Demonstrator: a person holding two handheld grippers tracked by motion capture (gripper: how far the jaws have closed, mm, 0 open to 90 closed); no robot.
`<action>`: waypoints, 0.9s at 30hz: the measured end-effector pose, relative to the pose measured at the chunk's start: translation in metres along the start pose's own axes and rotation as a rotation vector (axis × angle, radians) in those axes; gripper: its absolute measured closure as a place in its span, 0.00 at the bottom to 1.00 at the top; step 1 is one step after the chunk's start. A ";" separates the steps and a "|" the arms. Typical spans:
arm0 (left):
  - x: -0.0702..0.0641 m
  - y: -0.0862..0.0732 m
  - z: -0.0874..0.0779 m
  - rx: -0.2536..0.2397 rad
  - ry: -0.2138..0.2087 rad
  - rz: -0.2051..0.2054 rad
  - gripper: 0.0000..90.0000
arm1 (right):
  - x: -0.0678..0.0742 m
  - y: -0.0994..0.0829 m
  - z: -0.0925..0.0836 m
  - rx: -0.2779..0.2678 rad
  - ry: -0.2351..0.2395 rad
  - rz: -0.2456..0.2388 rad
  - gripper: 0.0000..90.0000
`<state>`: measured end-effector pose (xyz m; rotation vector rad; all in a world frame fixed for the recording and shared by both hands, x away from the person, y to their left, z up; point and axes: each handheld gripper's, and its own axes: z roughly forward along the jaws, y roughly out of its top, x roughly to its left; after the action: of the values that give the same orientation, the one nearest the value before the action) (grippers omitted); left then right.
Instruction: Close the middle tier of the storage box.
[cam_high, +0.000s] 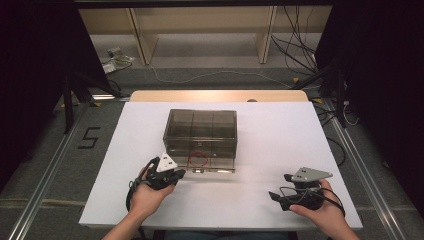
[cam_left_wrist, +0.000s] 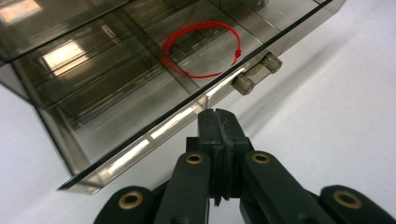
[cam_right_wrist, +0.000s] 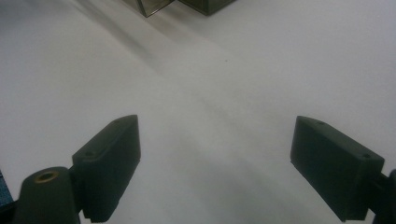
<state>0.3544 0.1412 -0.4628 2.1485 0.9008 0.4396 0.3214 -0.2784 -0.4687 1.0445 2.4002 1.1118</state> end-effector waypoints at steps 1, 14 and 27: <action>-0.002 0.001 0.001 0.001 -0.003 0.006 1.00 | 0.000 0.000 0.000 0.001 0.001 0.000 0.19; -0.004 0.008 0.015 0.012 -0.012 0.020 1.00 | 0.000 0.000 0.001 0.004 0.004 0.001 0.19; -0.002 0.013 0.018 0.005 0.003 0.036 1.00 | 0.000 0.000 0.001 0.005 0.004 0.002 0.19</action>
<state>0.3690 0.1239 -0.4649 2.1716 0.8669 0.4586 0.3221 -0.2777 -0.4696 1.0476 2.4064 1.1103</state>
